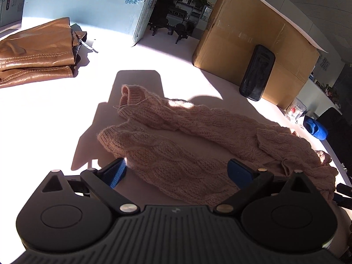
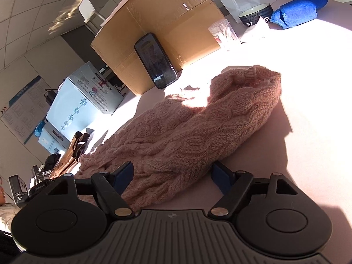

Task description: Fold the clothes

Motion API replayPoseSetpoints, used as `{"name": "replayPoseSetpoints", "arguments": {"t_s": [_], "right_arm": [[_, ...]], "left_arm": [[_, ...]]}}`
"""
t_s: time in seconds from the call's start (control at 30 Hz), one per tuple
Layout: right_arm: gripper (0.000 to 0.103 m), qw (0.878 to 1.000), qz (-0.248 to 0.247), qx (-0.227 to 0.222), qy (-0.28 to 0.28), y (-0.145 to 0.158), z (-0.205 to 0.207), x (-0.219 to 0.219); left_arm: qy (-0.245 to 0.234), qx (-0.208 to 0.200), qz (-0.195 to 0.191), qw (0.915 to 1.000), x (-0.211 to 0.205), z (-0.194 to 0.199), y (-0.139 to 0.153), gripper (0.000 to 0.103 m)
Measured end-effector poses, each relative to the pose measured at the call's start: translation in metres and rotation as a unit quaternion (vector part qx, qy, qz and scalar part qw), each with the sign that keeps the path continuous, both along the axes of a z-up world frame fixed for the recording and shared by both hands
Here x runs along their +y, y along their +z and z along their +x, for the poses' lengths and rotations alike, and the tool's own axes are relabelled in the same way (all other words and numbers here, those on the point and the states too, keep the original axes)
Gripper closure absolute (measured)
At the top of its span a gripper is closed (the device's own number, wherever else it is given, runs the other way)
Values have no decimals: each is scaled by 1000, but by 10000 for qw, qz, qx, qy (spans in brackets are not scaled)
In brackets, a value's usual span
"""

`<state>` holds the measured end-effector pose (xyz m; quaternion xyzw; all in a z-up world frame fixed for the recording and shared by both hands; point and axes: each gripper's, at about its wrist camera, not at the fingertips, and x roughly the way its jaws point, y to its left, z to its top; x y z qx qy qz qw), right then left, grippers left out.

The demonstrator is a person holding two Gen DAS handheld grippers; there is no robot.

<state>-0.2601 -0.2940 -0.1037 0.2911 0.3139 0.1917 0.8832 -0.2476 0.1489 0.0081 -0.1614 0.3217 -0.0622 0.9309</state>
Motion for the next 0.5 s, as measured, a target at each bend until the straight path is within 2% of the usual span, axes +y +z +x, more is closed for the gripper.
{"name": "replayPoseSetpoints", "arguments": {"t_s": [0.03,0.1,0.13,0.2,0.27,0.4,0.47,0.5], "right_arm": [[48,10000,33,39,-57,-1,0,-1],[57,9998,119,109,-149,-3,0,-5],[63,9996,169,146,-200,-5,0,-8],[72,9991,258,208,-249,-7,-1,-11],[80,9987,362,268,-224,-10,-1,-13],[79,9984,444,342,-124,-10,-3,-15],[67,9958,789,454,10,-12,-5,-21],[65,9948,900,471,57,-12,-6,-23]], "left_arm": [[15,0,42,10000,-1,1,0,15],[12,12,148,9999,-5,2,1,33],[18,30,176,9998,-5,3,2,37],[37,71,220,9997,-6,4,2,56],[67,117,129,9998,-3,5,2,63],[121,131,66,9998,-1,3,1,69],[118,134,24,9998,0,2,1,69],[123,137,-2,9998,1,2,1,69]]}}
